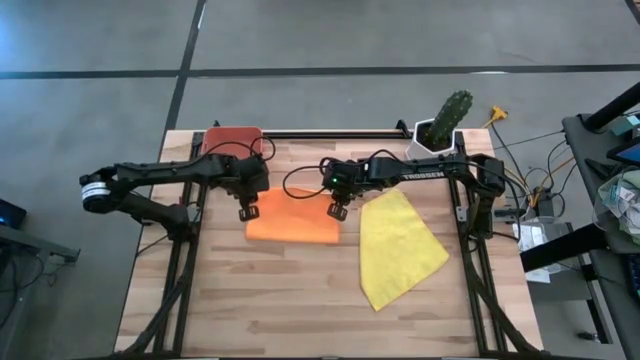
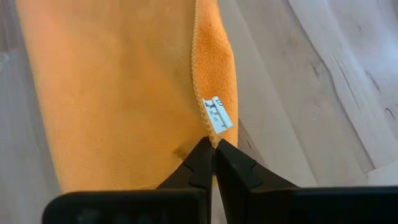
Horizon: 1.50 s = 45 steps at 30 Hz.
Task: Roll microfiber towels into tight, uniform cylinder then place into a basket
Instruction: Fold the orange towel
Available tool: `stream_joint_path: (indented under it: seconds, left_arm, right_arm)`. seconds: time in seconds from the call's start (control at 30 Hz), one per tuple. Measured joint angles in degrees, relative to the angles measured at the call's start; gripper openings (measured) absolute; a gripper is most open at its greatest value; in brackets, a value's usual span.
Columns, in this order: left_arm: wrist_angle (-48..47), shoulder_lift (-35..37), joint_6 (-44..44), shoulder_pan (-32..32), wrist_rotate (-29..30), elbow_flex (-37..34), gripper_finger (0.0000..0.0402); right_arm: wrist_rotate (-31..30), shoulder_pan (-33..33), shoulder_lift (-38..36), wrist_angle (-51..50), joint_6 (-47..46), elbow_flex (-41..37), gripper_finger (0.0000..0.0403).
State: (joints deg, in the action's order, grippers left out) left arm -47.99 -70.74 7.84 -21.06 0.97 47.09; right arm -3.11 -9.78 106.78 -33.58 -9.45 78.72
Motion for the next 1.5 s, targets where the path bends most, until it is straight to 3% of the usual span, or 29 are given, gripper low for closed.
stream_joint_path:
  seconds: [0.13,0.33,0.57,0.7,0.87,0.97,1.17,1.5]
  left_arm:
    - [0.0,0.0,-0.3,0.0,-0.1,0.0,0.0049]
    - [-1.0,2.4,-1.5,0.0,6.6,0.0,0.0107]
    - [-3.9,8.8,-4.7,0.0,7.2,-0.1,0.0125]
    - [-2.5,12.5,-8.0,0.0,-0.4,-1.1,0.0125]
    - [-0.2,14.4,-11.5,0.1,-9.3,-3.4,0.0125]
    - [-0.3,15.5,-8.0,0.1,-11.4,-4.8,0.0125]
    - [1.4,17.9,-1.2,0.1,-21.6,-6.4,0.0125]
    - [1.4,13.6,-5.9,0.5,-24.8,-6.6,0.0125]
  right_arm:
    - [0.0,0.0,0.0,0.0,0.3,0.0,0.0037]
    - [-1.3,0.0,0.0,0.1,0.4,0.0,0.0096]
    - [-3.5,0.0,-0.4,-1.7,0.4,0.5,0.0162]
    - [-1.9,0.0,-1.0,-2.9,-3.5,2.1,0.0179]
    - [7.5,0.0,-1.7,-2.0,-10.0,3.5,0.0174]
    - [11.6,0.8,-2.3,-1.9,-10.0,3.8,0.0168]
    - [12.1,2.8,-2.3,-2.2,-11.2,3.8,0.0155]
    - [12.1,6.0,-2.0,-2.1,-20.6,3.4,0.0151]
